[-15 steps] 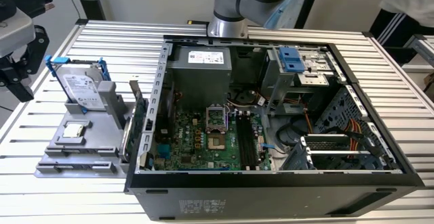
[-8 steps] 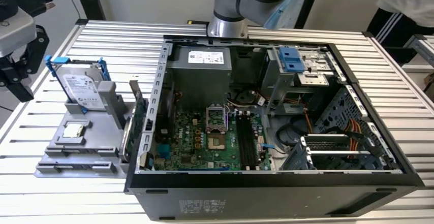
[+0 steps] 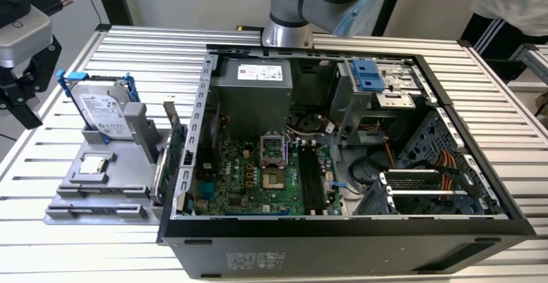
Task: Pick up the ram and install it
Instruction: 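Pick up the ram and move it above insertion slot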
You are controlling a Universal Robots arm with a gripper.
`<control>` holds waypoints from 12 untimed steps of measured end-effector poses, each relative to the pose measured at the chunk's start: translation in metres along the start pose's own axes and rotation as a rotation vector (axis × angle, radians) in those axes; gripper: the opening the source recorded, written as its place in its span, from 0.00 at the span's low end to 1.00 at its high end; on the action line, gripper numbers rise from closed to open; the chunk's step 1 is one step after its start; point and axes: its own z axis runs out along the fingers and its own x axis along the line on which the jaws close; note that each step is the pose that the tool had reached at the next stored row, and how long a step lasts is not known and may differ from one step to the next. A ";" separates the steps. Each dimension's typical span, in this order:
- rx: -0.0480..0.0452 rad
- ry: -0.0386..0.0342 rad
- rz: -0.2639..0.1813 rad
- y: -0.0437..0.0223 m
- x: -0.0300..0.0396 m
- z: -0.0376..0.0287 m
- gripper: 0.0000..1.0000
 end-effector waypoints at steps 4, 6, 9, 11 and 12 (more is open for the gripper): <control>-0.0004 0.0014 -0.029 0.0000 0.0000 0.0000 0.00; -0.0004 0.0017 -0.036 0.0000 0.0000 0.0000 0.00; -0.0005 0.0019 -0.039 0.0000 0.0000 0.0000 0.00; -0.0005 0.0020 -0.039 0.0000 0.0000 0.0000 0.00; -0.0005 0.0019 -0.039 0.0000 0.0000 0.0000 0.00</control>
